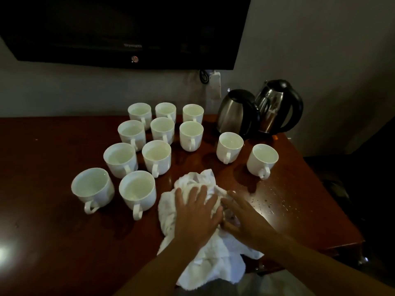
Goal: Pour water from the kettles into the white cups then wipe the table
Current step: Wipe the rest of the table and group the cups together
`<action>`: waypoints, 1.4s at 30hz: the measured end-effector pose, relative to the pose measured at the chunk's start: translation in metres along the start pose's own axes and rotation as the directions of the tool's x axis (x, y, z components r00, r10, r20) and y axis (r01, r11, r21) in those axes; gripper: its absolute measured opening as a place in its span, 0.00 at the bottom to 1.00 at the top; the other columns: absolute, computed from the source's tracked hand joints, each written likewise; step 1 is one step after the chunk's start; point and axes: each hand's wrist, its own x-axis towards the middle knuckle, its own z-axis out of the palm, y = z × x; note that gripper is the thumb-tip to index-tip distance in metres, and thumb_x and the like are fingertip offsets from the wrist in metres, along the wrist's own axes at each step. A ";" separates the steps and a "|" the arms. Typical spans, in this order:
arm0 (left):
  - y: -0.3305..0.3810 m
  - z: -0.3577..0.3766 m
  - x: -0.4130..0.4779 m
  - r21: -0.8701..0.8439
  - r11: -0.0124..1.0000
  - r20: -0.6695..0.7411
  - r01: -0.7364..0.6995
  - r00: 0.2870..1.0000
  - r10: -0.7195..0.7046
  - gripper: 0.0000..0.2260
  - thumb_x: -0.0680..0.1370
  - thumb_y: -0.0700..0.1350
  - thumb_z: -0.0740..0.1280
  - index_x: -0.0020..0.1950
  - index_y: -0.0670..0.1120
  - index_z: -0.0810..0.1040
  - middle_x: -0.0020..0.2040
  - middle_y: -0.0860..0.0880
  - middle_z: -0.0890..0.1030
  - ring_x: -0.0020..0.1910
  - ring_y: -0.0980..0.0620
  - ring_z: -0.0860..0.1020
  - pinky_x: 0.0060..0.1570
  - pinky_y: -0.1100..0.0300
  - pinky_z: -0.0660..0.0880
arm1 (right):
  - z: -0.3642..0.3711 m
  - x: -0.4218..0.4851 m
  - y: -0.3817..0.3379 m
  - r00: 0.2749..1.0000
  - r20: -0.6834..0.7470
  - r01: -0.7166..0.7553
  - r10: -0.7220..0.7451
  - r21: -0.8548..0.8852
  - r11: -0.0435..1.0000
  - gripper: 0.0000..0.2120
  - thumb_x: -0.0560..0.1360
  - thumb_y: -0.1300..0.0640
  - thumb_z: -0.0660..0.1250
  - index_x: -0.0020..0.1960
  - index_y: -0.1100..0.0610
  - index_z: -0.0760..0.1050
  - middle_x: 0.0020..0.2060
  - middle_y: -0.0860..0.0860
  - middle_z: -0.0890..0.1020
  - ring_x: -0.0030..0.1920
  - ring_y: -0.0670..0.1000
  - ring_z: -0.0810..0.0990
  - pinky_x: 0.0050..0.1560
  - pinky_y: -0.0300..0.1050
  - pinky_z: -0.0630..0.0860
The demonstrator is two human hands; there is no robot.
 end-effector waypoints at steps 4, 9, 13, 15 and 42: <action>-0.003 -0.002 -0.013 -0.002 1.000 -0.055 0.021 0.998 -0.021 0.23 0.79 0.60 0.51 0.64 0.55 0.80 0.65 0.45 0.80 0.65 0.42 0.77 0.64 0.31 0.67 | -0.002 -0.004 -0.013 1.000 0.013 -0.024 0.024 -0.026 0.999 0.26 0.78 0.42 0.67 0.74 0.41 0.65 0.80 0.47 0.55 0.78 0.49 0.58 0.70 0.43 0.67; -0.004 -0.004 -0.014 0.023 1.000 -0.127 0.010 0.992 -0.007 0.20 0.79 0.60 0.52 0.60 0.55 0.80 0.61 0.47 0.81 0.61 0.44 0.78 0.64 0.33 0.68 | 0.000 -0.006 -0.016 0.999 0.013 -0.034 0.035 -0.024 0.999 0.24 0.79 0.44 0.67 0.73 0.44 0.67 0.79 0.46 0.57 0.74 0.45 0.63 0.64 0.30 0.65; -0.003 -0.002 -0.014 0.063 0.998 -0.152 0.017 0.988 -0.007 0.22 0.79 0.60 0.51 0.59 0.54 0.80 0.59 0.46 0.81 0.59 0.43 0.78 0.62 0.36 0.70 | 0.009 -0.011 -0.009 1.000 0.003 -0.027 0.027 0.006 1.000 0.27 0.78 0.42 0.68 0.74 0.43 0.66 0.79 0.45 0.56 0.73 0.48 0.68 0.67 0.43 0.75; -0.002 -0.001 -0.015 0.103 0.995 -0.112 -0.007 0.994 0.018 0.26 0.79 0.61 0.46 0.63 0.54 0.77 0.63 0.44 0.79 0.64 0.42 0.75 0.65 0.36 0.66 | 0.006 -0.013 -0.011 1.000 -0.005 -0.022 0.022 0.039 0.999 0.26 0.77 0.43 0.70 0.73 0.43 0.68 0.77 0.41 0.60 0.67 0.43 0.72 0.60 0.33 0.75; 0.003 -0.118 -0.021 0.013 0.997 -0.272 -0.080 0.959 0.080 0.34 0.79 0.67 0.39 0.42 0.50 0.79 0.41 0.52 0.82 0.43 0.56 0.78 0.64 0.51 0.66 | -0.111 -0.012 -0.090 0.994 -0.079 -0.105 0.079 -0.435 0.894 0.41 0.75 0.28 0.61 0.81 0.48 0.56 0.81 0.47 0.57 0.80 0.50 0.54 0.77 0.49 0.57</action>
